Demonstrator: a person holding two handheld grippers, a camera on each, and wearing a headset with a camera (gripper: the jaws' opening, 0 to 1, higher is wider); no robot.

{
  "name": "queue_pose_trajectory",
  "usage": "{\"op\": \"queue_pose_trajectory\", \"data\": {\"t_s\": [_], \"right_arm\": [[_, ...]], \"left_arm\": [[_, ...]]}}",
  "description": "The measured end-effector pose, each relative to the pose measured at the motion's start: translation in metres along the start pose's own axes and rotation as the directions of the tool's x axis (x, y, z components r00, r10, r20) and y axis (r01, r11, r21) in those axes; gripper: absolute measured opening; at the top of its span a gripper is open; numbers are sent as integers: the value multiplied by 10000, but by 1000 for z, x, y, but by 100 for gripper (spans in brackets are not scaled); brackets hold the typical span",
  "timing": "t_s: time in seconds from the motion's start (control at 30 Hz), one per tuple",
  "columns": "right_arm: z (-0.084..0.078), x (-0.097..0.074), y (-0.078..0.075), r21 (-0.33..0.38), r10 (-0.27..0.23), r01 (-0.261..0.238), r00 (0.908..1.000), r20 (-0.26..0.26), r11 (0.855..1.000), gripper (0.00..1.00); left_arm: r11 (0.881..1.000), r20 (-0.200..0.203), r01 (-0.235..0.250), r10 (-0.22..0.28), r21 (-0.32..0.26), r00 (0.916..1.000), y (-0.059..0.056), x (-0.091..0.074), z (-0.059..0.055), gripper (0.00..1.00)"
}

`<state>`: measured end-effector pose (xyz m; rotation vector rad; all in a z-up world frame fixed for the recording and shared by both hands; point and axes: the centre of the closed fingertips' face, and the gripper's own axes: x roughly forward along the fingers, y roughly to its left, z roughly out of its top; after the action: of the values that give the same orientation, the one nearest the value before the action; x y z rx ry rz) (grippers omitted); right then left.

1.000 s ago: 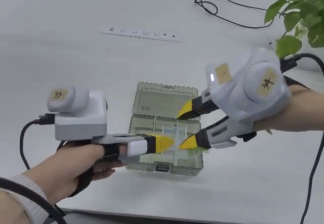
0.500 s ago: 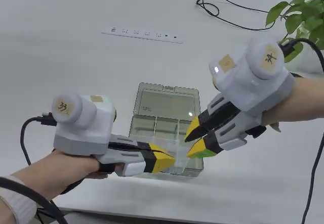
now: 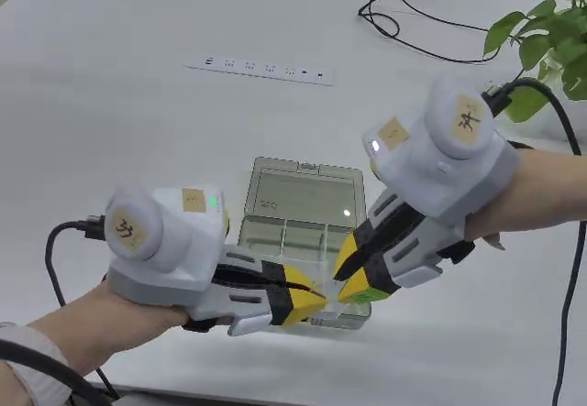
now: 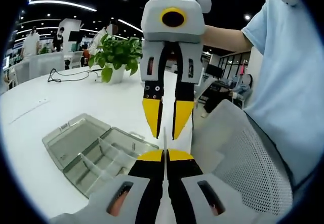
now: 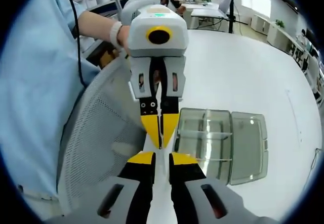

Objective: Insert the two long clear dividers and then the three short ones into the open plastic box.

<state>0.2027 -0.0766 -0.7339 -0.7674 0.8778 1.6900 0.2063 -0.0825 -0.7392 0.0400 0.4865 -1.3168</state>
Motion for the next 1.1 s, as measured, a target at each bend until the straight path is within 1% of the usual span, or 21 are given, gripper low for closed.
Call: {"op": "queue_pose_trajectory", "data": {"t_s": [0.17,0.3,0.4,0.57,0.67,0.83,0.9,1.1], "right_arm": [[-3,3,0,-38,33,-34,9998,-182,10000,11],[-4,4,-1,-138,-23,19,9996,-277,9999,8],[-4,5,-1,-194,16,-22,9995,-311,9998,4],[-5,5,0,-244,68,-77,9993,-379,9997,2],[-5,5,1,-50,139,-141,9991,-391,9999,2],[-5,6,0,-2,57,-57,9990,-451,10000,2],[-5,5,0,87,94,-90,9989,-461,9999,2],[-5,4,0,35,75,-73,9982,-592,10000,2]], "left_arm": [[10000,162,-18,19,-52,9999,0,1,4,0],[9999,282,-17,21,-135,9996,0,1,6,0],[9999,289,-29,33,-140,9996,0,2,6,0],[10000,259,-44,45,-48,9997,-1,3,6,0],[10000,228,19,-19,9,9997,-2,3,6,0],[9999,194,-28,25,160,9998,-1,3,6,0],[9998,223,-20,16,179,9997,-2,3,6,0],[9997,309,-43,35,235,9995,-1,3,7,0]]}}
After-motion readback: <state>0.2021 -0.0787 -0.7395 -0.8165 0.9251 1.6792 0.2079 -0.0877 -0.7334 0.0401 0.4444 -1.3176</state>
